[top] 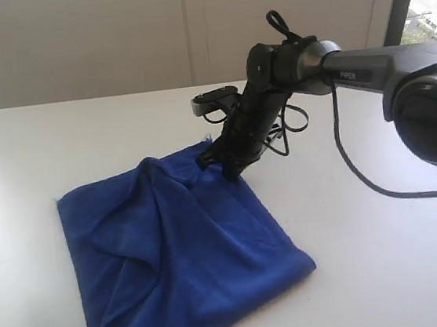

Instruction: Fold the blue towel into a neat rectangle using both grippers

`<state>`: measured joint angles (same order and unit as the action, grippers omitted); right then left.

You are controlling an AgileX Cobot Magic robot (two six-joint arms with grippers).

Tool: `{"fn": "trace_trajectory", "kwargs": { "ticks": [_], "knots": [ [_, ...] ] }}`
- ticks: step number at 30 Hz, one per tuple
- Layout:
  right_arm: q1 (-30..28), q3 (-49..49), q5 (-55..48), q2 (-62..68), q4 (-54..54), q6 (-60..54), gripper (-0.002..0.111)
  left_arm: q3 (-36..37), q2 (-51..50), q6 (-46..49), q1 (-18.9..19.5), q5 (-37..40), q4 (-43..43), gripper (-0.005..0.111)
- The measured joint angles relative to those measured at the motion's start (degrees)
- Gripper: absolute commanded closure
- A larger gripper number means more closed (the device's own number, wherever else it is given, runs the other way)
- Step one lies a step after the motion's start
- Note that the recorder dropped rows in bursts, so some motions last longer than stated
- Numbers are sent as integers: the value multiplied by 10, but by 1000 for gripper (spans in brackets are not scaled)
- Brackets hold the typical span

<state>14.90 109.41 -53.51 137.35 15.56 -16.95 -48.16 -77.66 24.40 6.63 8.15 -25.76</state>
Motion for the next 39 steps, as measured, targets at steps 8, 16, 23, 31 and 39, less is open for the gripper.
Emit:
{"fn": "trace_trajectory", "kwargs": {
  "ticks": [8,16,23,31,39],
  "knots": [
    [-58,0,-75,-6,-22,15,108,0,0,0,0,5,0,107],
    [-74,0,-112,-9,-61,46,108,0,0,0,0,6,-14,107],
    [-75,-14,-82,-36,-87,28,108,-69,-12,62,-28,123,-34,107],
    [-79,-14,-57,-96,-74,-23,97,-292,-143,105,-37,389,-62,107],
    [-79,-5,-106,-98,32,-127,68,-419,-355,324,-68,553,-169,106]
  ]
}}
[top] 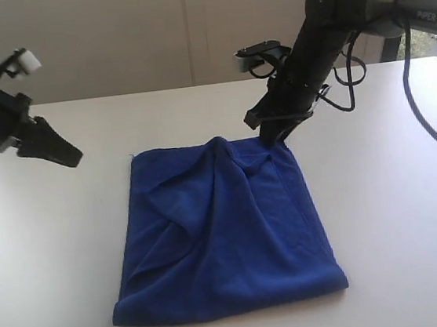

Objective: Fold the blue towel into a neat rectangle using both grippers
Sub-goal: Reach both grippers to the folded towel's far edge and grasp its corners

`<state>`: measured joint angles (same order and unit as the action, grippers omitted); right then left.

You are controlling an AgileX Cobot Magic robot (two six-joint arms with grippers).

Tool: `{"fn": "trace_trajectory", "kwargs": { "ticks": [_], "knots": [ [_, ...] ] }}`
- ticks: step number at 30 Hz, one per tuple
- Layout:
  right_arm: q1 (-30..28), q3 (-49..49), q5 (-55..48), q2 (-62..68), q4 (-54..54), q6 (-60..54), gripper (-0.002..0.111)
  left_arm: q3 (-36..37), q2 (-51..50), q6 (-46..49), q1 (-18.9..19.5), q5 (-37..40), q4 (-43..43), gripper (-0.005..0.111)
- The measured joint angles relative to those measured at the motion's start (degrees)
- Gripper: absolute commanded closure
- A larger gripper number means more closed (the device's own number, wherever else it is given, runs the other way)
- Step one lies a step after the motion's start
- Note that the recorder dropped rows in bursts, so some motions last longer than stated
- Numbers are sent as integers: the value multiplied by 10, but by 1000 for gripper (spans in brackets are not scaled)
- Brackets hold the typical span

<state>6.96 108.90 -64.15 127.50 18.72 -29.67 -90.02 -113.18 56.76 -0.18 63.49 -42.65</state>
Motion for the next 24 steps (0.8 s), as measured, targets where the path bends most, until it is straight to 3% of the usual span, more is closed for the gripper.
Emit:
{"fn": "trace_trajectory", "kwargs": {
  "ticks": [10,24],
  "knots": [
    [0,0,20,0,19,-28,68,-12,-86,74,-76,-148,-15,59],
    [0,1,19,30,19,-28,68,-13,-137,104,-98,-200,-88,57]
  ]
}}
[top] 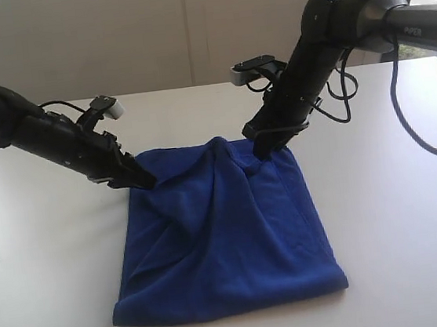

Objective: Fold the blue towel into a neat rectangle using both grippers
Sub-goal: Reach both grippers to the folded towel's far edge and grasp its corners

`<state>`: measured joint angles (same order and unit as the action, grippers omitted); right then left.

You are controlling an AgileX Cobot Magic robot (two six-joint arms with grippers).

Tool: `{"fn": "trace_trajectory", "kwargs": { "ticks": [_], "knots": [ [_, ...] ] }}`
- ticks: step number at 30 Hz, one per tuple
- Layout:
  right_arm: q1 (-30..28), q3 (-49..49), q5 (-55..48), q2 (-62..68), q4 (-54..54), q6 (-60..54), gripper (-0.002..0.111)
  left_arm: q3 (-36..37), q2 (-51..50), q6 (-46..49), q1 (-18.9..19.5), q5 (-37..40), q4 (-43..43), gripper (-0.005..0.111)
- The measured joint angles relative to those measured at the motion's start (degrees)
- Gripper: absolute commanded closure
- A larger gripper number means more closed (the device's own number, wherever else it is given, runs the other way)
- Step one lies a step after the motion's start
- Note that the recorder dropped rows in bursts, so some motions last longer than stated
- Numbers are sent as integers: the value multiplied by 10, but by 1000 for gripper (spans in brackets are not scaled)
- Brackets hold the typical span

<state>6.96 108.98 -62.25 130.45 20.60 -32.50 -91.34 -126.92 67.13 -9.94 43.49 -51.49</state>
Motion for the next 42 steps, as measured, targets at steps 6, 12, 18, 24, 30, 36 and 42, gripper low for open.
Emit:
{"fn": "trace_trajectory", "kwargs": {
  "ticks": [6,12,18,24,30,36,42],
  "knots": [
    [0,0,0,0,0,0,68,0,-16,15,-2,-7,-14,57],
    [0,0,1,0,0,0,68,0,-18,26,-12,-14,-15,60],
    [0,0,0,0,0,-2,68,0,-18,31,-24,-20,-16,64],
    [0,0,-1,0,0,-4,68,0,-18,32,-26,-24,-16,84],
    [0,0,-1,0,0,-6,68,0,-18,32,-26,-24,-16,106],
    [0,0,19,0,0,-38,68,0,-18,32,-26,-24,-16,107],
    [13,0,33,-6,3,-127,67,0,-13,32,-26,-20,-14,107]
  ]
}}
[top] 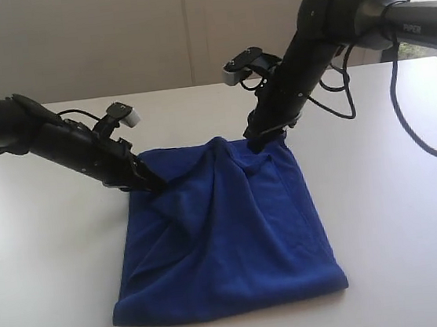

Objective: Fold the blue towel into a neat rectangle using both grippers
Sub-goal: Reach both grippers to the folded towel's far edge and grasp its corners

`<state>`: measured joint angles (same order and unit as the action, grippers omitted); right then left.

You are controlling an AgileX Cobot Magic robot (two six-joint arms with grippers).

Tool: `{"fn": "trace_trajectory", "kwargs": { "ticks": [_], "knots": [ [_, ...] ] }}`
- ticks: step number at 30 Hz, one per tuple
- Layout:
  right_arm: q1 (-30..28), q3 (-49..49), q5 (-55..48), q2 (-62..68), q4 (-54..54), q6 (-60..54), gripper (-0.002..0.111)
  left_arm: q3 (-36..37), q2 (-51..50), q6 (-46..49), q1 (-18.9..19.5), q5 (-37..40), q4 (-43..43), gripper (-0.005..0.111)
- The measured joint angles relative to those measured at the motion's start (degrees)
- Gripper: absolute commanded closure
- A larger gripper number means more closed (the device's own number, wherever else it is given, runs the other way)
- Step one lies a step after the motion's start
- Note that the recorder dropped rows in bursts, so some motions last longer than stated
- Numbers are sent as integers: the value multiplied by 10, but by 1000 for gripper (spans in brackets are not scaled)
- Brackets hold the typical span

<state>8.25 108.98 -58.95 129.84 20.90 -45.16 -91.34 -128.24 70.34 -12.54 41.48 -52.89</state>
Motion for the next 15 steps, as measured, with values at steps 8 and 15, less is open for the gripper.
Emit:
{"fn": "trace_trajectory", "kwargs": {
  "ticks": [8,15],
  "knots": [
    [28,0,16,14,17,-75,54,-12,48,0,0,2,12,107],
    [30,0,28,36,-37,-72,54,-13,62,0,0,2,22,107]
  ]
}}
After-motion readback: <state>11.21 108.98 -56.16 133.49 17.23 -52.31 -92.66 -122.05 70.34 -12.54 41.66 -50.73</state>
